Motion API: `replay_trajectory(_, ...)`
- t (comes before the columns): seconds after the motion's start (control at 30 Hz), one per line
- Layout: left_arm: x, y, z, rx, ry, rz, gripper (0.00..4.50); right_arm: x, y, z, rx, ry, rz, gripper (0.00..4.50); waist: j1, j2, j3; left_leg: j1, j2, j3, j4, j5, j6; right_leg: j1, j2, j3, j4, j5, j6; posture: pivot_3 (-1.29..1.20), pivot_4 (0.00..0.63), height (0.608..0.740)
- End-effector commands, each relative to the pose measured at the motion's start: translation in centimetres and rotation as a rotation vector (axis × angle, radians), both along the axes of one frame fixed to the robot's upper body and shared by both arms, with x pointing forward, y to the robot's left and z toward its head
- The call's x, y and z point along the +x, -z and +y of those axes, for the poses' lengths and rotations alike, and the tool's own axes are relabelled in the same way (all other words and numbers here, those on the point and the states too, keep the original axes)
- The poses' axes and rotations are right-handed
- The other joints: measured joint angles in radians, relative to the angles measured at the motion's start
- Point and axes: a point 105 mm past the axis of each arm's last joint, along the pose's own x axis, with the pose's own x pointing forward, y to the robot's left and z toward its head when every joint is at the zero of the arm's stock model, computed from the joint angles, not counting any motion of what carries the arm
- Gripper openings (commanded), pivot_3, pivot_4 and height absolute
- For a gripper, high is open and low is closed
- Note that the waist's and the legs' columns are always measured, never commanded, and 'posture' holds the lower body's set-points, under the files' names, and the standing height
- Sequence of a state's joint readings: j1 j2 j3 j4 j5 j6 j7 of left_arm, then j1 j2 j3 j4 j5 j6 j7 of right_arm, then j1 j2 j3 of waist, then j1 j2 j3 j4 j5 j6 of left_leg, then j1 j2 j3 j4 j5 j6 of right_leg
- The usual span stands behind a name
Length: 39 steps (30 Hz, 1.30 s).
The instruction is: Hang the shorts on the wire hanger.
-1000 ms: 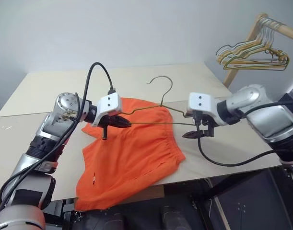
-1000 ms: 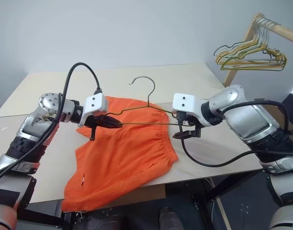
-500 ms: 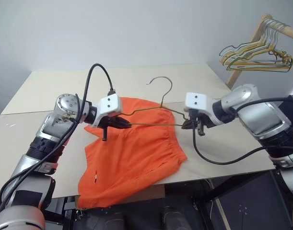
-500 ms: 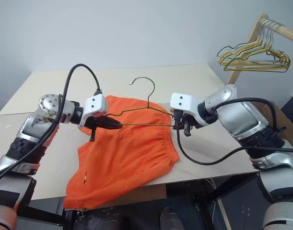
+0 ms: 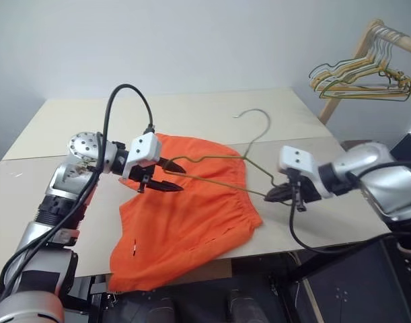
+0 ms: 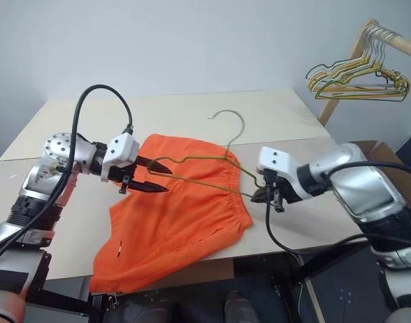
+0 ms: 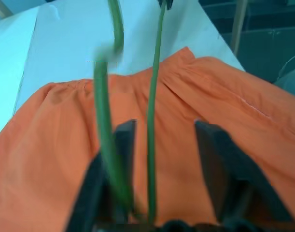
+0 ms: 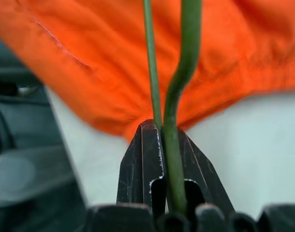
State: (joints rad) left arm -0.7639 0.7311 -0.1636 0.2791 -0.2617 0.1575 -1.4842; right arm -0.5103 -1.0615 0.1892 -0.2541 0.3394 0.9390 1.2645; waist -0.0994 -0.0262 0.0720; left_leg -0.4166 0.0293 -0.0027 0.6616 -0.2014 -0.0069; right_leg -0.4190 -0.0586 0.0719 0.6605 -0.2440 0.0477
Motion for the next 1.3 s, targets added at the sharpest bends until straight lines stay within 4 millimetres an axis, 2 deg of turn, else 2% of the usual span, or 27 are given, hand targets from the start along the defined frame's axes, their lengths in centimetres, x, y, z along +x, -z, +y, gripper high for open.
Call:
replay_trajectory(0.03,0.0,-1.7,1.2,-0.053,-0.037,-0.026,3.73,-1.2,-0.7,-1.9,0.071,0.165,0.048,0.0,0.002,0.0,0.0,0.0,0.0,0.001,0.0,0.0,0.0,0.0,0.0,0.001,0.001,0.0,0.0,-0.1,0.046,0.74)
replay_trajectory(0.1,-0.6,-1.8,0.9,-0.083,-0.023,-0.017,4.4,-2.4,0.6,-3.5,0.116,0.296,0.147,0.0,0.003,0.0,0.0,0.001,0.0,0.001,0.0,0.0,0.0,0.0,0.0,0.001,0.001,0.0,0.0,-0.1,0.056,0.74)
replay_trajectory(0.13,-1.0,-1.8,0.6,-0.098,-0.012,-0.022,4.48,-3.0,1.2,-4.1,0.135,0.356,0.193,0.0,0.003,0.0,0.0,0.002,0.0,0.001,0.0,0.0,0.0,0.0,0.0,0.001,0.001,-0.001,0.001,-0.1,0.064,0.74)
replay_trajectory(0.23,-1.8,-2.0,-0.5,-0.192,-0.019,-0.048,4.48,-4.4,3.0,-5.7,0.224,0.55,0.36,0.0,0.005,-0.001,0.0,0.002,0.001,0.001,0.0,0.0,0.0,0.002,0.0,0.001,0.002,-0.001,0.0,-0.1,0.073,0.74)
replay_trajectory(0.33,-3.1,-2.1,-0.9,-0.222,0.022,-0.031,4.48,-5.0,4.4,-6.8,0.271,0.695,0.481,0.0,0.004,-0.001,0.001,0.003,0.001,0.001,0.0,0.0,0.0,0.003,0.001,0.002,0.002,-0.001,0.0,-0.09,0.081,0.74)
replay_trajectory(0.43,-3.5,-2.1,-0.8,-0.212,0.03,-0.028,4.48,-5.3,5.3,-7.0,0.307,0.743,0.579,0.0,0.005,0.0,0.002,0.006,0.001,0.001,0.0,0.0,0.0,0.006,0.001,0.002,0.0,-0.003,0.003,-0.08,0.083,0.74)
replay_trajectory(0.6,-3.2,-2.2,-0.4,-0.197,-0.003,-0.038,4.48,-5.5,6.0,-6.3,0.343,0.715,0.666,0.0,0.005,0.0,0.002,0.015,0.001,0.001,-0.001,-0.002,0.003,0.016,0.002,0.001,-0.005,-0.006,0.006,-0.08,0.084,0.74)
replay_trajectory(0.7,-3.3,-2.1,-0.3,-0.196,-0.008,-0.035,4.48,-5.4,5.3,-5.6,0.396,0.659,0.675,0.0,0.007,0.0,0.003,0.014,0.001,0.001,-0.001,-0.002,0.003,0.016,0.002,0.001,-0.005,-0.006,0.006,-0.06,0.085,0.74)
replay_trajectory(0.9,-3.5,-2.0,-0.1,-0.186,-0.006,-0.029,4.48,-6.7,4.3,-3.9,0.428,0.501,0.747,0.0,0.02,0.0,0.005,0.013,0.001,0.001,-0.001,-0.002,0.004,0.016,0.001,0.001,-0.006,-0.006,0.007,-0.05,0.082,0.74)
replay_trajectory(1.1,-3.7,-1.9,0.2,-0.171,-0.009,-0.037,4.48,-8.1,2.4,-3.3,0.472,0.377,0.785,0.0,0.034,0.0,0.005,0.013,0.001,0.001,-0.001,-0.002,0.004,0.015,0.001,0.001,-0.008,-0.006,0.007,-0.04,0.065,0.74)
replay_trajectory(1.2,-3.7,-1.9,0.4,-0.159,-0.013,-0.045,4.48,-9.1,2.7,-2.9,0.424,0.33,0.81,0.0,0.039,0.0,0.005,0.013,0.002,0.001,-0.001,-0.002,0.003,0.015,0.002,0.0,-0.009,-0.006,0.007,-0.03,0.053,0.74)
replay_trajectory(1.27,-3.6,-1.9,0.5,-0.155,-0.014,-0.048,4.48,-8.9,3.5,-2.6,0.395,0.335,0.808,0.0,0.042,0.0,0.005,0.013,0.002,0.002,-0.001,-0.002,0.003,0.016,0.002,0.0,-0.01,-0.006,0.007,-0.03,0.052,0.74)
replay_trajectory(1.3,-3.6,-1.9,0.5,-0.153,-0.014,-0.05,4.48,-8.2,4.0,-2.5,0.399,0.359,0.795,0.0,0.042,0.0,0.005,0.013,0.003,0.001,-0.001,-0.002,0.003,0.016,0.002,0.0,-0.01,-0.006,0.007,-0.02,0.047,0.74)
